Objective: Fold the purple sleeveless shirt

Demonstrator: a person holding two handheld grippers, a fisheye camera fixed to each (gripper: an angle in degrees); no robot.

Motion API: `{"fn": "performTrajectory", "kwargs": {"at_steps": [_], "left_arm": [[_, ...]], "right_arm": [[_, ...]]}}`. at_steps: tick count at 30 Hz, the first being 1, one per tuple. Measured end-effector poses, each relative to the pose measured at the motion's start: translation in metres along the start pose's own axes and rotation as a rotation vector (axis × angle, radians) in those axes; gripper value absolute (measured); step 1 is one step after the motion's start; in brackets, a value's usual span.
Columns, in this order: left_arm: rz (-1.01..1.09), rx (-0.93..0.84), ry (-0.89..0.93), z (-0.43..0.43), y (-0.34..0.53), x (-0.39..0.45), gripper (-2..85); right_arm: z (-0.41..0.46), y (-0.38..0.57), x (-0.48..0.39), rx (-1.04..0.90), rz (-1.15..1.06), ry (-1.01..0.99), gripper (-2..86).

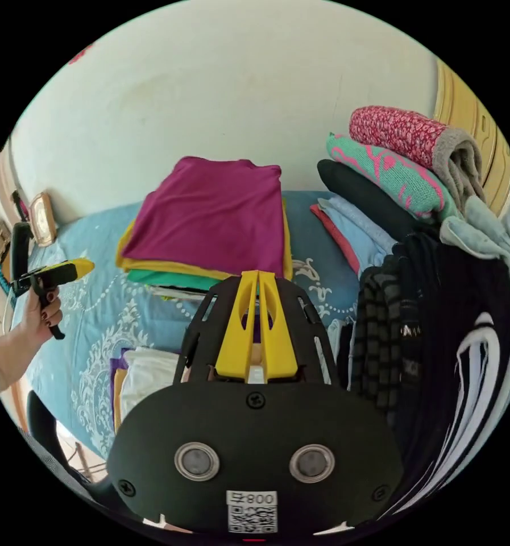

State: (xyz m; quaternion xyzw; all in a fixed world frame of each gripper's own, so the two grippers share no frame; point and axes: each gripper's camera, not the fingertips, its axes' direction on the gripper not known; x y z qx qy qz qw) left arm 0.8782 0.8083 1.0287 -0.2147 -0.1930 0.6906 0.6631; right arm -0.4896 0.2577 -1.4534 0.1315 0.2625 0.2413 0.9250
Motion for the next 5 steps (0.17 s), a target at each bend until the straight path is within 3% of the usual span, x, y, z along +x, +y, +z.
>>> {"fn": "performTrajectory", "kwargs": {"at_steps": [5], "left_arm": [[0.05,-0.264,-0.211,-0.02,0.113,0.05,0.1]], "right_arm": [[-0.085,0.128,-0.08,-0.073,-0.118,-0.074,1.1]]}}
